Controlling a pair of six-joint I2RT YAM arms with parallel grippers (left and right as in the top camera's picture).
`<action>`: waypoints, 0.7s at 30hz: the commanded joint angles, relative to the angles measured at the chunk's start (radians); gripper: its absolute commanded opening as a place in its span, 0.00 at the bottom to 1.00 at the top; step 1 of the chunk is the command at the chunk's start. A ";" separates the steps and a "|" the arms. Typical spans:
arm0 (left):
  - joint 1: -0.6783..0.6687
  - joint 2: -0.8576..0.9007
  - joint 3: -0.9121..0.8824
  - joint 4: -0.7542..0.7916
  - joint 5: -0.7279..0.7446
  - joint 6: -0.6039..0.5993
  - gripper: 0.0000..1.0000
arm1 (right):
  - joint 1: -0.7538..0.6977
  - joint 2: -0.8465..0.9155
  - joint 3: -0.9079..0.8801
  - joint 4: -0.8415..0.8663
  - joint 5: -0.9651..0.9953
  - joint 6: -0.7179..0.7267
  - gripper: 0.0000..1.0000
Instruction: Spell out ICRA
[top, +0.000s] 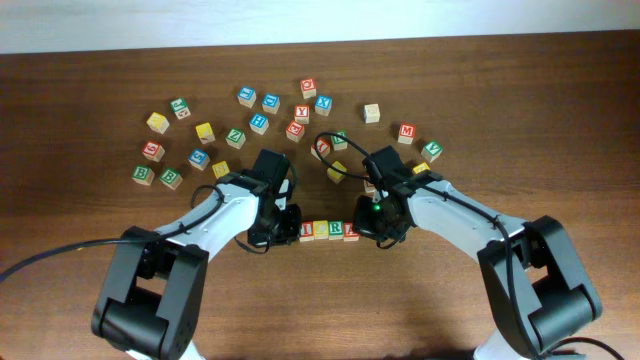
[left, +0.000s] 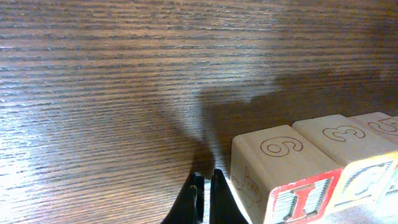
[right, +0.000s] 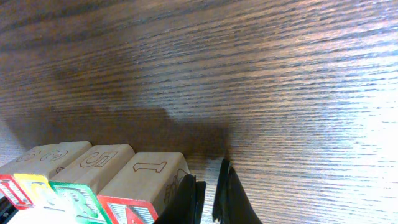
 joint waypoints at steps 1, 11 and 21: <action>0.008 0.010 -0.011 -0.016 -0.049 0.017 0.00 | 0.014 0.043 -0.033 -0.018 0.033 0.012 0.04; 0.008 -0.047 0.010 -0.071 -0.049 0.016 0.00 | -0.001 -0.011 0.020 -0.128 0.115 -0.008 0.04; 0.008 -0.258 0.010 -0.031 -0.097 -0.094 0.00 | -0.217 -0.072 0.098 -0.233 0.108 -0.027 0.30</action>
